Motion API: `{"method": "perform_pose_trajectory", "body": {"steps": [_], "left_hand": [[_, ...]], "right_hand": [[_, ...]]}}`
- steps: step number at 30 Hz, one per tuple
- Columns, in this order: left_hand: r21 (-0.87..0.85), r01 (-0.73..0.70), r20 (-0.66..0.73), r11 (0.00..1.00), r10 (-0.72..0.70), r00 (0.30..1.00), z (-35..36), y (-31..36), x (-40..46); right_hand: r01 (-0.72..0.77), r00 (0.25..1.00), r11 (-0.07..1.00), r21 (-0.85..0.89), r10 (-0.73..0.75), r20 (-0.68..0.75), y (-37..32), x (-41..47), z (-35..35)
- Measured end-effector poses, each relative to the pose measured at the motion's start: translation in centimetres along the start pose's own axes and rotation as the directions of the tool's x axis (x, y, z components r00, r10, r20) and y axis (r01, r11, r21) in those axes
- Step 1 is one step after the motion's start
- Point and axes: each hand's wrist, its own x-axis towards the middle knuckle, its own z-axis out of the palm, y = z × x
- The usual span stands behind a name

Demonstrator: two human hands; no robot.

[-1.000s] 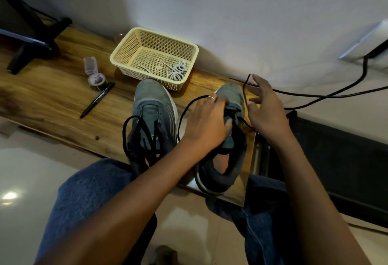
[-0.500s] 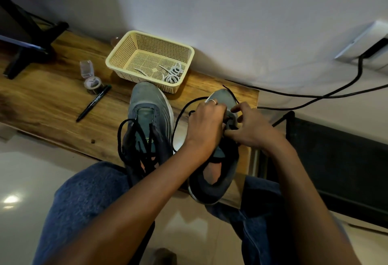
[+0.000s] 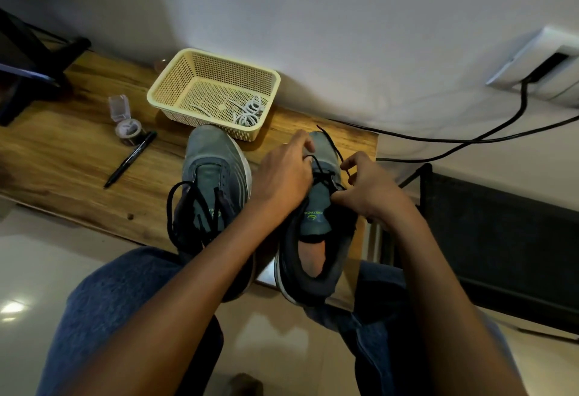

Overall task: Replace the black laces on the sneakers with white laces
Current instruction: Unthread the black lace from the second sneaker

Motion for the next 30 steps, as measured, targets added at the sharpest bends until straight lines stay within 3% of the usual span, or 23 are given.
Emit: {"method": "perform_pose_trajectory", "body": {"steps": [4, 9, 14, 18, 20, 23, 26, 30], "left_hand": [[0.241, -0.177, 0.166, 0.954, 0.139, 0.976, 0.8, 0.6, -0.6], [0.364, -0.224, 0.043, 0.904, 0.224, 0.974, 0.7, 0.9, -0.9], [0.24, -0.161, 0.01, 0.957, 0.164, 0.986, 0.4, 0.9, -0.4], [0.161, -0.06, -0.21, 0.985, 0.094, 0.973, -1.1, -0.2, 0.3], [0.158, -0.039, -0.239, 0.987, 0.076, 0.968, -1.5, -0.9, 0.6], [0.121, -0.085, -0.078, 0.989, 0.095, 0.992, -1.2, -0.4, 0.0], [0.255, -0.133, 0.105, 0.958, 0.109, 0.988, 0.3, 0.6, -0.8], [0.336, -0.164, 0.036, 0.928, 0.161, 0.986, 1.4, 0.6, -0.9]], "right_hand": [[0.006, 1.0, 1.0, -0.008, -0.006, 0.0, -0.2, -0.2, -0.1], [0.01, 1.0, 1.0, -0.026, -0.01, 0.003, -0.5, -0.4, 0.0], [-0.008, 1.0, 0.999, -0.033, 0.008, 0.009, -0.6, -0.5, -0.2], [-0.015, 1.0, 0.999, -0.034, 0.015, 0.014, -0.6, -0.6, -0.4], [-0.016, 1.0, 0.999, -0.044, 0.016, 0.012, -0.7, -0.6, -0.4], [-0.014, 1.0, 0.999, -0.044, 0.014, 0.003, -0.8, -0.6, -0.3], [0.001, 1.0, 0.999, -0.046, -0.001, -0.007, -0.9, -0.6, -0.1], [-0.009, 1.0, 0.999, -0.035, 0.009, -0.014, -1.0, -0.8, 0.0]]}}
